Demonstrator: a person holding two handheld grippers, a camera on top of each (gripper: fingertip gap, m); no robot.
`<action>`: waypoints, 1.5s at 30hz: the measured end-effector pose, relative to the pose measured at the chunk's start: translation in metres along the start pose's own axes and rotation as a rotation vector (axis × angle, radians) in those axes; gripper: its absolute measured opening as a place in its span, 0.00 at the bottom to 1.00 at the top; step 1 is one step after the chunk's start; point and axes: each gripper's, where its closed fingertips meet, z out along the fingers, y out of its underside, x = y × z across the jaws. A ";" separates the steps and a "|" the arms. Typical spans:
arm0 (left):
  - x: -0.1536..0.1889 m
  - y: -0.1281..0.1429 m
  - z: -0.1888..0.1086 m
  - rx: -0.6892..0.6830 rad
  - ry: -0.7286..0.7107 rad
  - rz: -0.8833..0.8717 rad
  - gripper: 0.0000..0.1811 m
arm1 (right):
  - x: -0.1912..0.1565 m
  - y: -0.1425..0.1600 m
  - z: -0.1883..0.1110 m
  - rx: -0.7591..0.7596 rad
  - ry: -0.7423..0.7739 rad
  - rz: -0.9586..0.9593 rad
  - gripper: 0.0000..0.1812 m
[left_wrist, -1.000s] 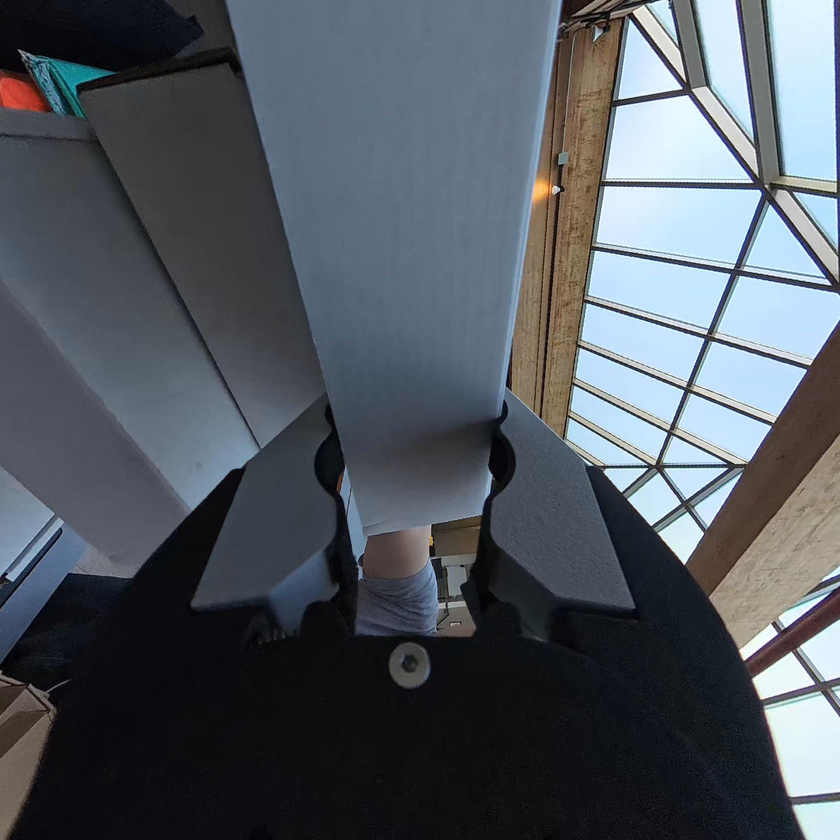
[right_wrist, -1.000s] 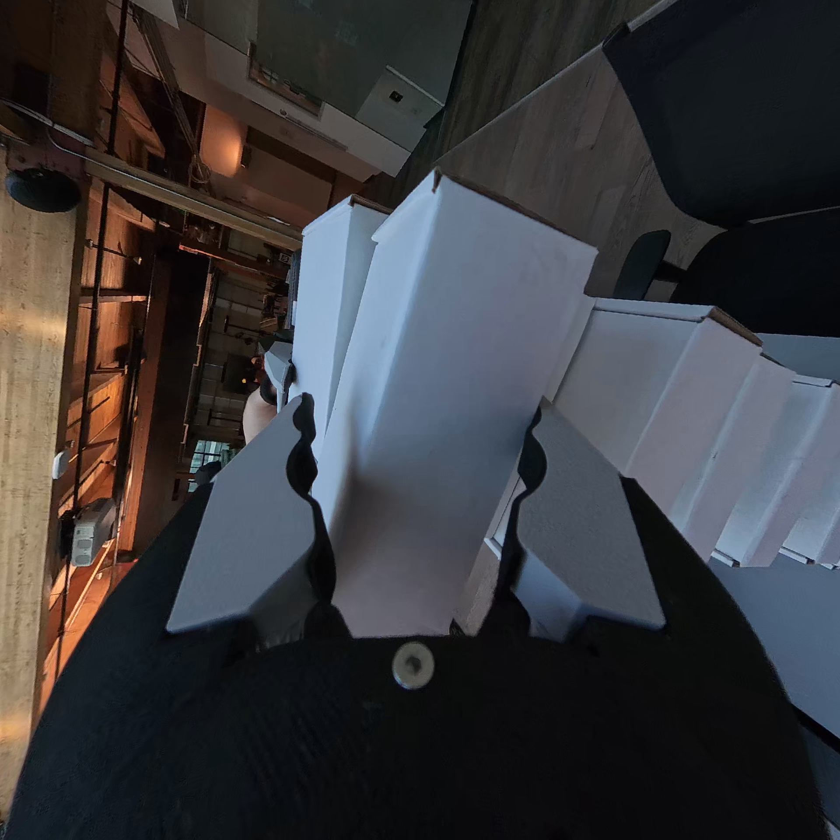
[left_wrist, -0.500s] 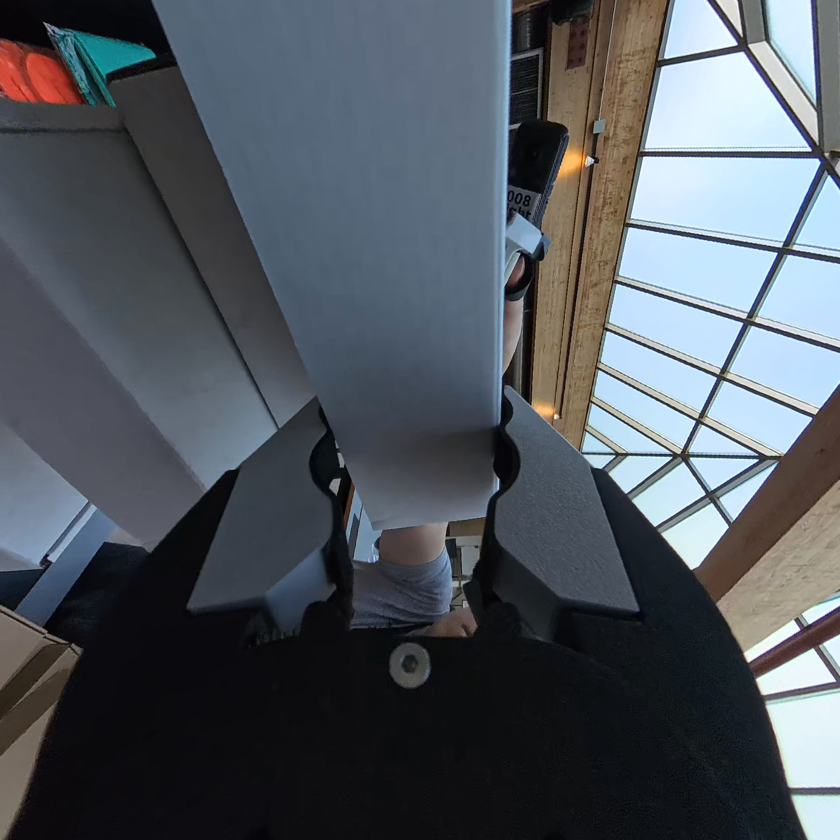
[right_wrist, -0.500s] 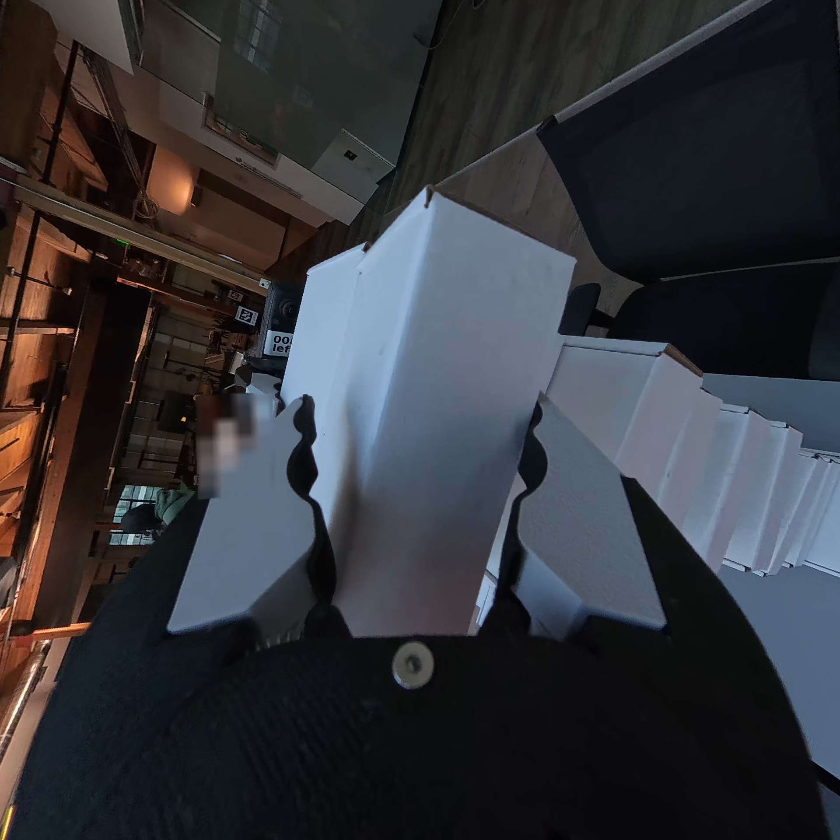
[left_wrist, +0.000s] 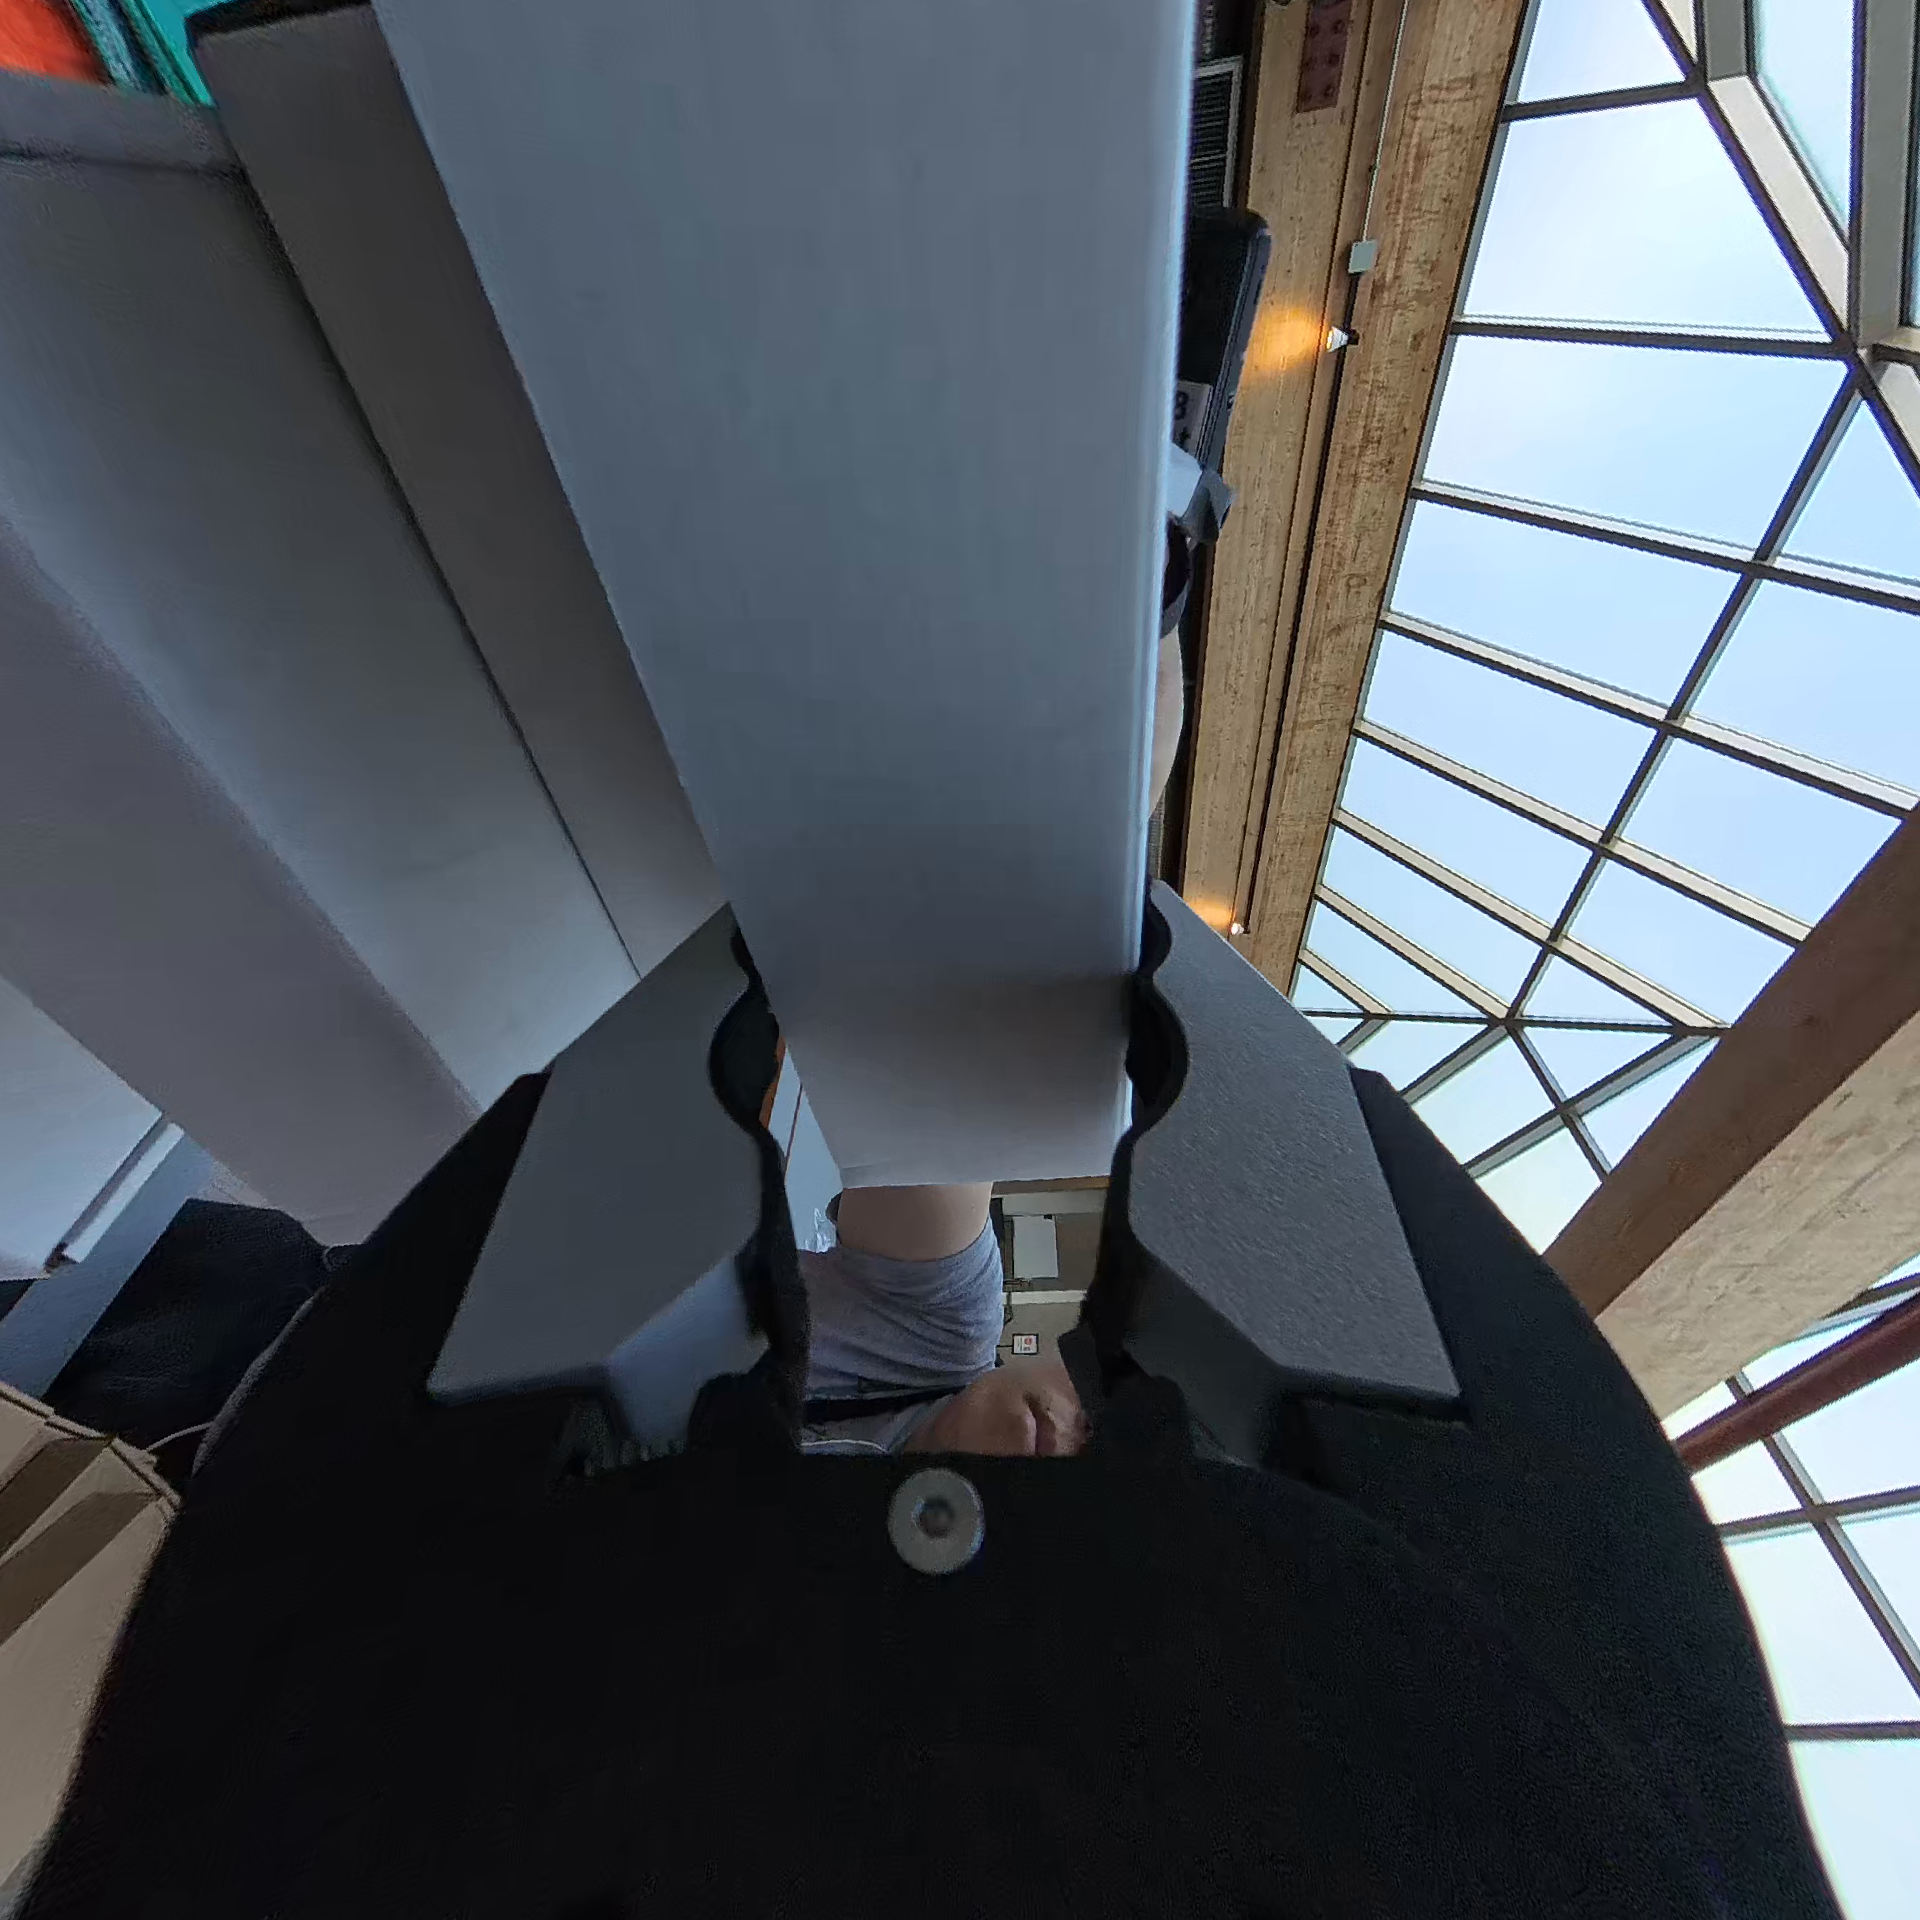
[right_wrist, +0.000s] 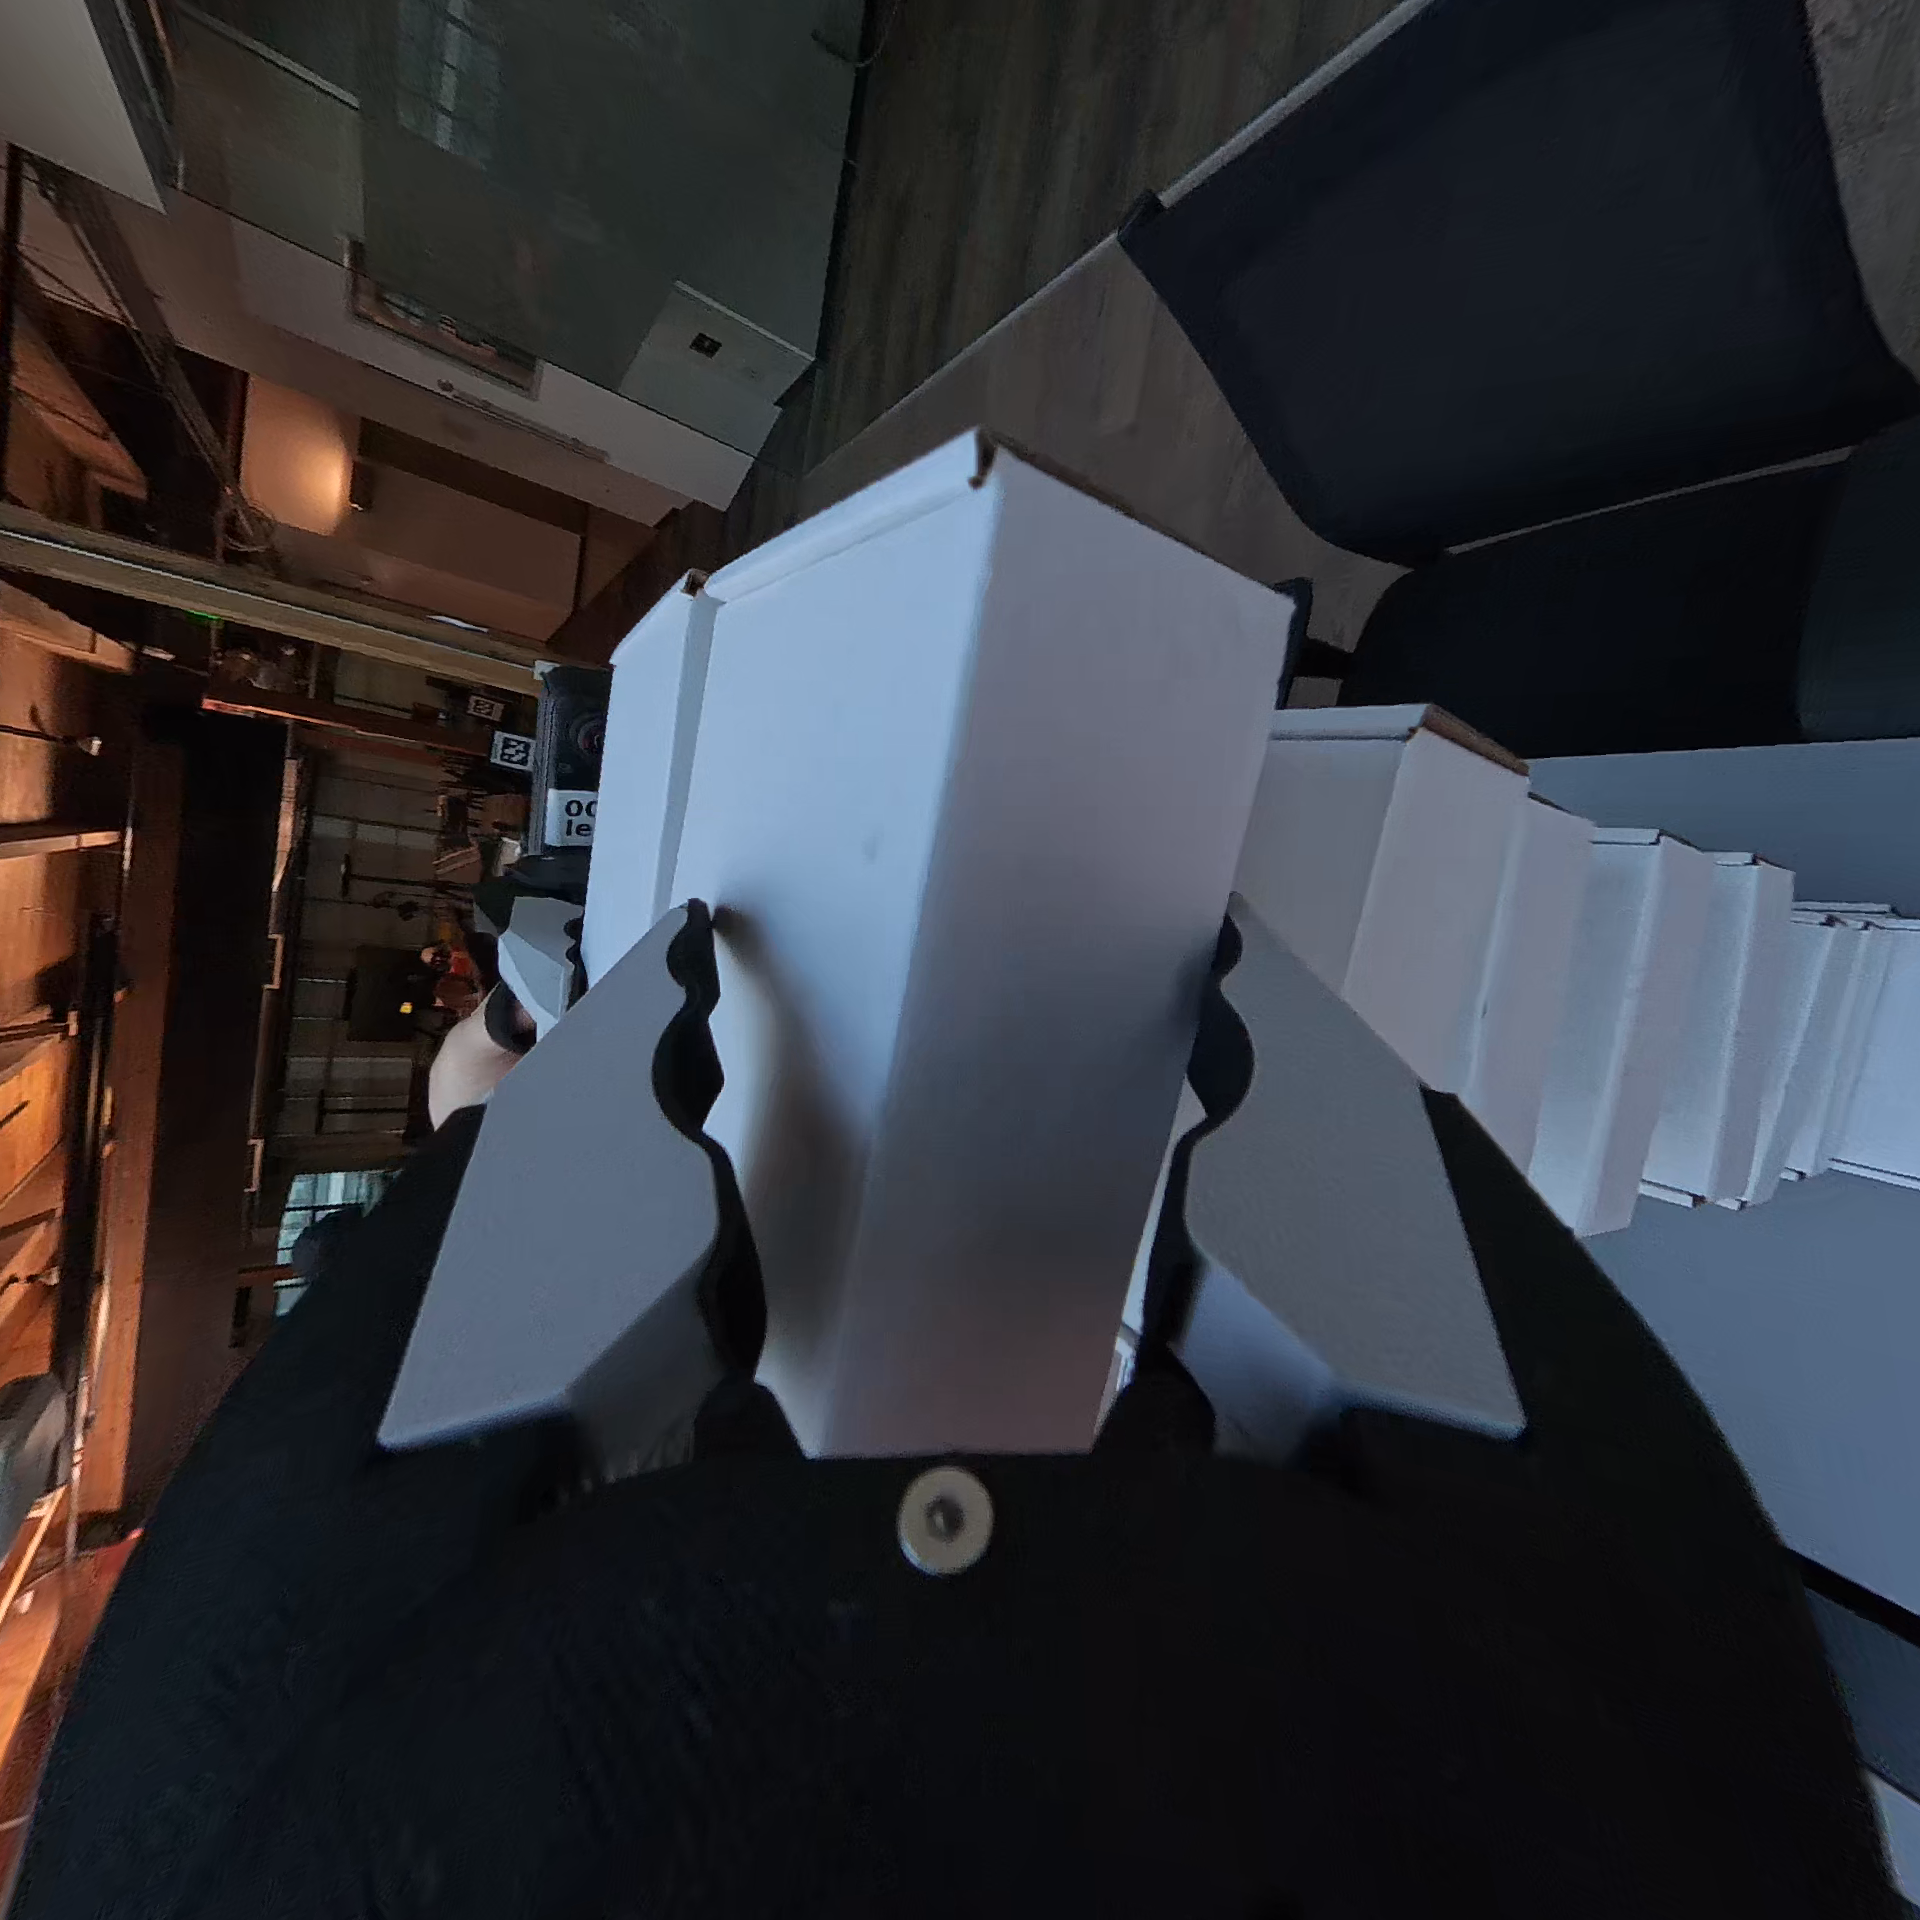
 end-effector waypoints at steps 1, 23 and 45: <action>0.000 0.000 0.001 -0.002 0.009 -0.005 0.36 | 0.000 -0.003 0.000 0.015 0.013 -0.011 0.51; -0.003 0.000 -0.001 -0.025 -0.069 0.017 0.35 | 0.001 0.000 0.000 -0.033 0.154 -0.162 0.59; -0.003 -0.007 0.002 0.002 -0.129 0.025 0.36 | -0.038 -0.025 -0.020 0.099 0.724 -0.916 0.53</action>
